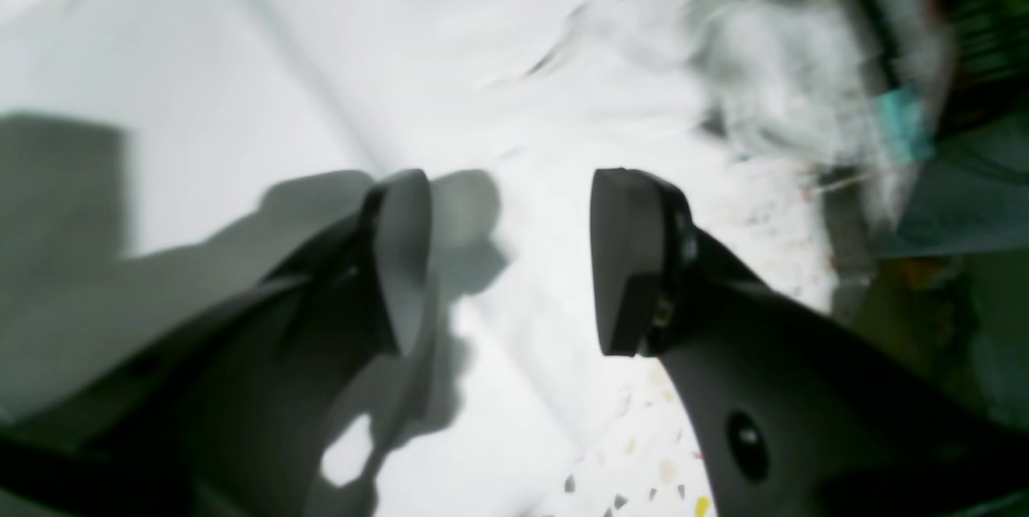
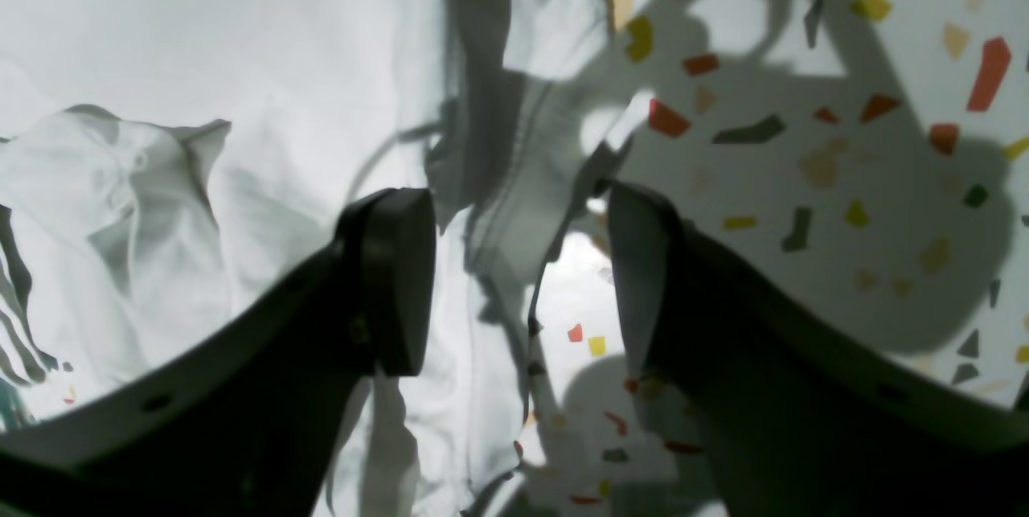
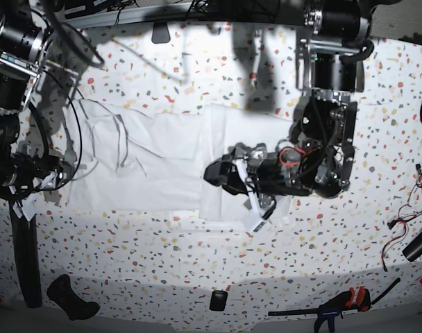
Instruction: Fold the T-shirt properly
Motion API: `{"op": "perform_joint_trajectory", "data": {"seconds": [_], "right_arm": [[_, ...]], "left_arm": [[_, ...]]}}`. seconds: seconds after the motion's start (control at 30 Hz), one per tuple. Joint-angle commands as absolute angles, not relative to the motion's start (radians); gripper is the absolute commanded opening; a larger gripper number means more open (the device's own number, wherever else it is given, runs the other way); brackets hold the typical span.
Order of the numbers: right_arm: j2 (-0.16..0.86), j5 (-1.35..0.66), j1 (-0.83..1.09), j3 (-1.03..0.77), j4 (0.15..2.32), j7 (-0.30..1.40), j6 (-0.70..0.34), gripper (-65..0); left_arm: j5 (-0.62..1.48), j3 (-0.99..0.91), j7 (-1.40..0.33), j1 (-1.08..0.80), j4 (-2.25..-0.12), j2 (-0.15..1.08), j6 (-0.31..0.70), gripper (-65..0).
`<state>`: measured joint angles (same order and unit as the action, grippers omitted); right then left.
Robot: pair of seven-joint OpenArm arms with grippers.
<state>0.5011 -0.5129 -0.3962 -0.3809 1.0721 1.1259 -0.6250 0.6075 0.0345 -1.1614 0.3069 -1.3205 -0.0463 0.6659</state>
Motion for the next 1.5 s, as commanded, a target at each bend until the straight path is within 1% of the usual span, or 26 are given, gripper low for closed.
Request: {"op": "perform_joint_trajectory", "data": {"seconds": [0.0, 0.1, 0.27, 0.4, 0.67, 0.7, 0.73, 0.77, 0.8, 0.97, 1.4, 1.47], "right_arm": [[0.521, -0.539, -0.412, -0.385, 1.085, 1.115, -0.632, -30.9], [0.524, -0.580, -0.391, -0.386, 1.085, 1.115, -0.637, -30.9], [0.535, -0.585, -0.409, -0.394, 1.085, 1.069, -0.638, -30.9], [0.535, -0.587, -0.447, -0.408, 1.085, 1.113, -0.639, -30.9], [0.535, -0.585, -0.495, -0.408, 1.085, 1.116, -0.639, -30.9], [0.535, -0.584, -0.497, -0.408, 1.085, 1.116, -0.639, -29.2], [0.535, -0.583, -0.498, -0.408, 1.085, 1.116, -0.639, -25.7], [0.535, -0.583, -0.496, -0.408, 1.085, 1.116, -0.639, -20.6], [0.533, -0.579, -0.495, -0.407, 1.085, 1.116, -0.639, -17.3], [0.523, -0.507, -0.493, -0.406, 1.085, 1.116, -0.639, -17.4], [0.524, -0.504, -0.493, -0.407, 1.085, 1.116, -0.639, -17.5], [0.524, -0.477, -0.493, -0.411, 1.085, 1.116, -0.640, -17.5]], "left_arm": [[0.625, 0.035, -1.134, 0.328, -1.339, -0.049, 0.675, -34.4], [0.620, 0.035, -1.135, 0.312, -1.339, -0.045, 0.675, -33.8], [0.602, 0.035, -1.127, 0.310, -1.339, -0.033, 0.674, -33.8], [0.603, 0.035, -1.128, 0.310, -1.339, -0.033, 0.674, -33.8], [0.602, 0.035, -1.128, 0.310, -1.339, -0.033, 0.674, -33.8], [0.603, 0.035, -1.128, 0.310, -1.339, -0.033, 0.674, -33.8], [0.603, 0.035, -1.128, 0.310, -1.339, -0.033, 0.674, -33.8], [0.602, 0.035, -1.128, 0.310, -1.339, -0.033, 0.674, -33.8], [0.603, 0.035, -1.128, 0.310, -1.339, -0.033, 0.674, -33.8], [0.603, 0.035, -1.128, 0.310, -1.339, -0.033, 0.674, -33.8], [0.603, 0.035, -1.128, 0.310, -1.339, -0.033, 0.674, -33.8], [0.603, 0.035, -1.128, 0.310, -1.339, -0.033, 0.674, -33.8]]}}
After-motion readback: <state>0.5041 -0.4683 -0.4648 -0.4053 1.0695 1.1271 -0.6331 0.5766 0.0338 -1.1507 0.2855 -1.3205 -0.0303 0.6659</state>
